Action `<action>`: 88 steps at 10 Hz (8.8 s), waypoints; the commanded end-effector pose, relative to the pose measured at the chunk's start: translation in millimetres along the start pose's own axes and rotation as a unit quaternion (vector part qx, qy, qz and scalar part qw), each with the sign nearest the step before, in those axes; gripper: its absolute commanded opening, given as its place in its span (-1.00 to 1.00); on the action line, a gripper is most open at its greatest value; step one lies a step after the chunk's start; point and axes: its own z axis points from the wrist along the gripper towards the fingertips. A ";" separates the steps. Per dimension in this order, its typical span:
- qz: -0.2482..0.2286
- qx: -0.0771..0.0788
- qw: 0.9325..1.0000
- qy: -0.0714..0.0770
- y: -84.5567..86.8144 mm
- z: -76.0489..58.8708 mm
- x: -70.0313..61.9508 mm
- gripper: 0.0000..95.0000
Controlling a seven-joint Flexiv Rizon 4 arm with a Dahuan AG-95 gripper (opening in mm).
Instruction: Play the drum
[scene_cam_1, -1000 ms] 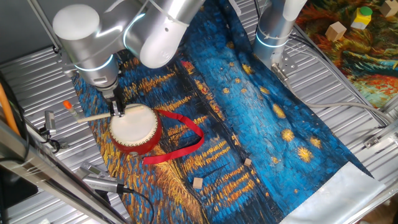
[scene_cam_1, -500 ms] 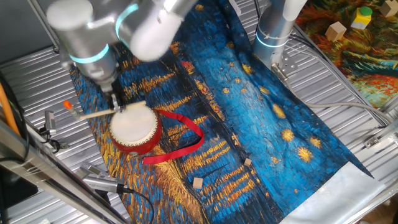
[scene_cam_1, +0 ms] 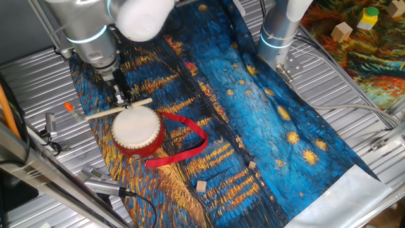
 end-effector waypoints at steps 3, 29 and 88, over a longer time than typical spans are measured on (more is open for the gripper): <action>-0.029 0.174 0.984 -0.027 0.5 -1.0 1.3 -1.00; -0.046 0.132 0.983 -0.123 -8.9 4.6 -11.2 -1.00; -0.035 0.090 0.995 0.002 -9.0 -30.3 9.4 -1.00</action>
